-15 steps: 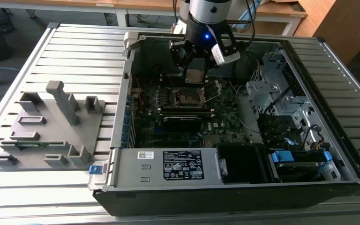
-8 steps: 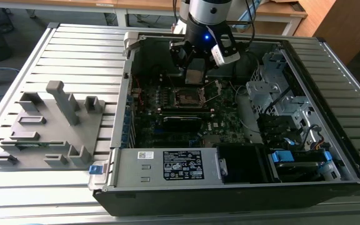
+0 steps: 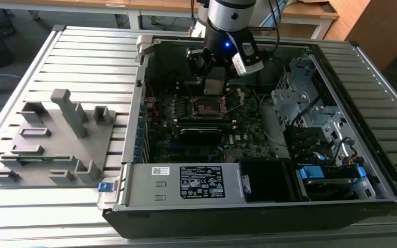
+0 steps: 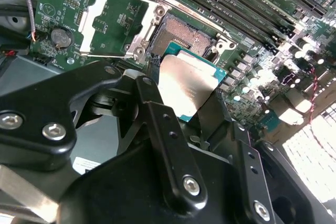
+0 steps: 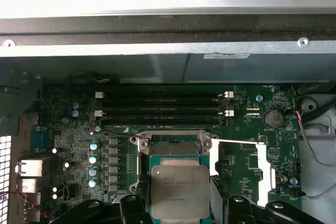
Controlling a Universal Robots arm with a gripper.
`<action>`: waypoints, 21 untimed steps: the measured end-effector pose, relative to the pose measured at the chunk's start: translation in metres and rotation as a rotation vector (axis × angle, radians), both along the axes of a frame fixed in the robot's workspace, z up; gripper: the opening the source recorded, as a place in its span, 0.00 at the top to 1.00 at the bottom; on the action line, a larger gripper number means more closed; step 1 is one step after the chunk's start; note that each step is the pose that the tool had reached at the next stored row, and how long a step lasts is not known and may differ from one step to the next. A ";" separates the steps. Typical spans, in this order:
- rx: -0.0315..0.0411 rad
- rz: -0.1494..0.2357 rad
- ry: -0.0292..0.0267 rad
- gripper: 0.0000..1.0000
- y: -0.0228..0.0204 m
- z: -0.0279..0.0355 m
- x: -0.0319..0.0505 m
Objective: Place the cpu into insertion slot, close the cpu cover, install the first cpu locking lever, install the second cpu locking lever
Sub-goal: 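Place the cpu into insertion slot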
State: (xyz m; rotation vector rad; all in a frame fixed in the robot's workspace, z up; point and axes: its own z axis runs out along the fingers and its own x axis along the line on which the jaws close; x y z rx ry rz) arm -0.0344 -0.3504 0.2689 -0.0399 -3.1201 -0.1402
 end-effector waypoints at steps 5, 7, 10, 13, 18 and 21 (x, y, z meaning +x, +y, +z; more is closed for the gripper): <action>-0.0001 0.000 0.0000 0.46 0.0000 -0.0010 0.0000; 0.0003 0.000 -0.0002 0.46 0.0000 -0.0020 0.0000; 0.0001 0.000 -0.0001 0.46 0.0000 -0.0045 0.0000; -0.0001 0.000 0.0000 0.46 0.0000 -0.0057 0.0000; 0.0000 0.000 -0.0001 0.46 0.0000 -0.0059 0.0000; 0.0004 0.000 -0.0002 0.46 0.0000 -0.0069 0.0000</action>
